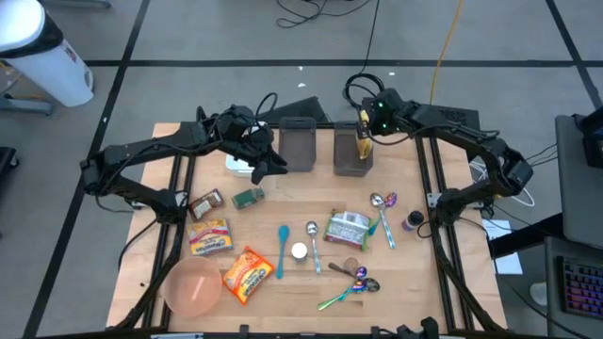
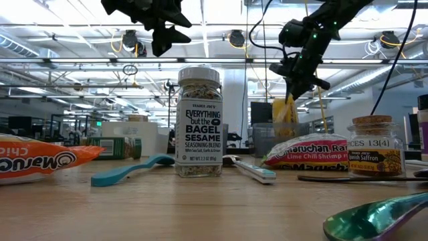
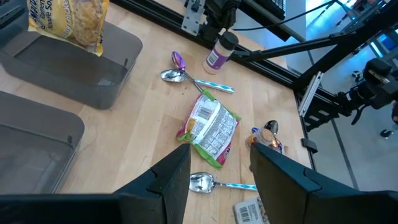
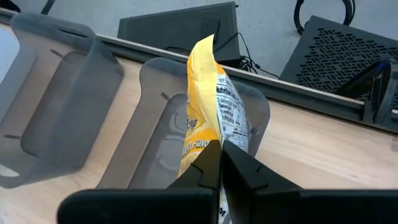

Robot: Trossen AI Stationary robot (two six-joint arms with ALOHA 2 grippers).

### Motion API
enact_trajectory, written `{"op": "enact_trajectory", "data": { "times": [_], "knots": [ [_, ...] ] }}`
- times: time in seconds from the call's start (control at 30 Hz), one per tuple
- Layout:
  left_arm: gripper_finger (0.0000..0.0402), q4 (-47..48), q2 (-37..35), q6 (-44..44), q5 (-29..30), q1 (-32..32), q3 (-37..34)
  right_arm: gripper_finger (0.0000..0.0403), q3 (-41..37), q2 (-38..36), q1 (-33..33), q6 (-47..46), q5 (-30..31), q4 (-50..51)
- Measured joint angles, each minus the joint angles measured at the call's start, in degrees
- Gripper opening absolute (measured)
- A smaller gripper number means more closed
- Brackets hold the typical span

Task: Pick & Place Food Item
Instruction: Put the yellow noodle pack into the right black bin

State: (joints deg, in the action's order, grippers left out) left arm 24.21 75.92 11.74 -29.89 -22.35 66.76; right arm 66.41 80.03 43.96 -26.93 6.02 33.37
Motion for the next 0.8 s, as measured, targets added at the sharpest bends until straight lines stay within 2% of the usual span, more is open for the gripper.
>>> {"op": "enact_trajectory", "data": {
  "times": [0.13, 0.4, 0.8],
  "knots": [
    [0.0175, -0.02, 0.02, 0.0, 0.0, 0.0, 0.0, 0.0, -0.44, 0.0, 0.01, -0.43, 0.08, -1.68],
    [0.0175, -0.02, 0.02, 0.44, 0.0, 0.0, 0.0, 0.0, -6.08, 0.04, -0.02, -3.88, -0.18, -8.04],
    [0.0175, -0.07, 0.02, 0.46, 0.05, -0.01, 0.0, 0.0, -6.97, 0.04, 0.36, -3.88, 1.45, -9.14]
  ]
}}
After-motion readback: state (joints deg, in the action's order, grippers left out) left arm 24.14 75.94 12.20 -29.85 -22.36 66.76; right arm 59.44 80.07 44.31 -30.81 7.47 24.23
